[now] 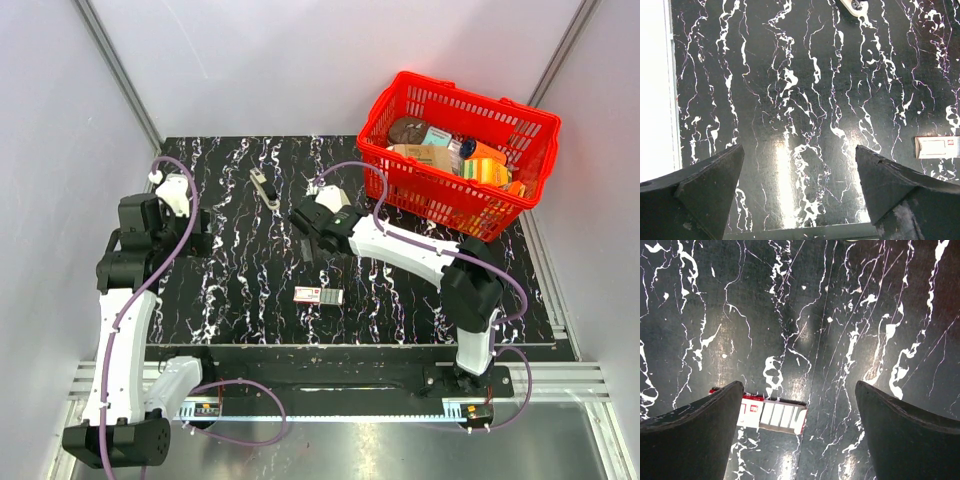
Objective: Unload the staples from the stapler
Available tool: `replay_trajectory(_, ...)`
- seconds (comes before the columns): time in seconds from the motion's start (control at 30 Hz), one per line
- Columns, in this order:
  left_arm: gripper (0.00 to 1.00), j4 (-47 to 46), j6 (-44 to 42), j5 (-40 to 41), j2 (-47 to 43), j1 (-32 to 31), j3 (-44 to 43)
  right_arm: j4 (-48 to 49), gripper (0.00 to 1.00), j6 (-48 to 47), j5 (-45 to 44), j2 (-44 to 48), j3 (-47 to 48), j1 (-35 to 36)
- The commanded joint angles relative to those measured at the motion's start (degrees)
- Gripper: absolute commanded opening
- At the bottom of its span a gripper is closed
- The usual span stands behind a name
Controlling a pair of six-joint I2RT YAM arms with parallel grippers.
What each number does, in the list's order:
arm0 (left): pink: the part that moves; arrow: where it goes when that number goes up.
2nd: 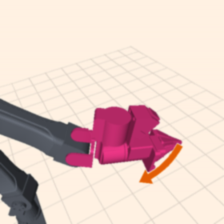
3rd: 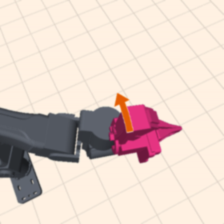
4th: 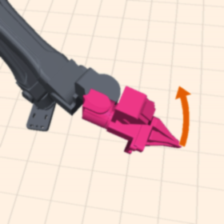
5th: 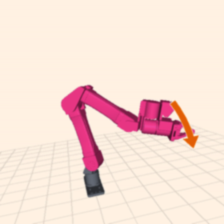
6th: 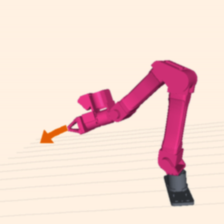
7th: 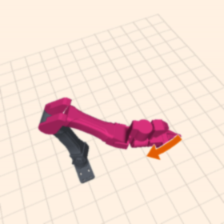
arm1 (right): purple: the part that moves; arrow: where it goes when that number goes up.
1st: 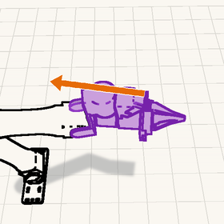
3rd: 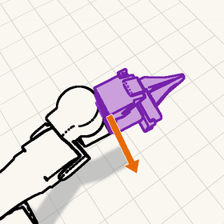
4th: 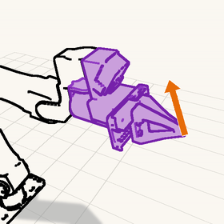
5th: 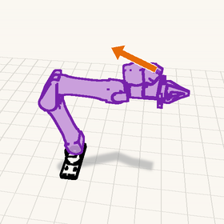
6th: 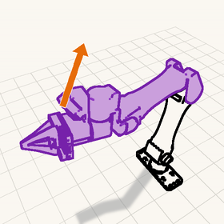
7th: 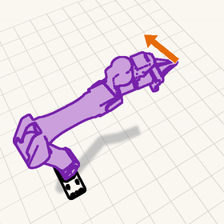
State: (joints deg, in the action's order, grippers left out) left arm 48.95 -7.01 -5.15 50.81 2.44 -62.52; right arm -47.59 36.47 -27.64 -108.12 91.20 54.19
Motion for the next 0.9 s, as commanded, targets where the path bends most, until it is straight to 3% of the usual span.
replay_trajectory(0.0, 0.99, -0.3, 0.3, 1.3, -1.5, 0.6, 0.6, 6.2, 0.99, -6.4, -4.4, 2.3, 0.3, 0.4)
replay_trajectory(0.2, 0.99, -0.3, 1.1, 0.1, -0.8, 0.8, 1.0, 14.0, 0.99, -14.7, -3.0, 0.4, 0.8, -0.9)
replay_trajectory(0.4, 0.99, -0.4, 0.9, 0.1, -1.3, 1.0, 2.2, 23.1, 0.98, -14.9, 4.3, 0.6, -2.1, -6.4)
replay_trajectory(0.87, 0.99, -2.5, -0.3, 0.6, 0.6, 1.2, 4.3, 34.1, 0.85, -21.6, 2.9, -7.5, -2.3, -12.5)
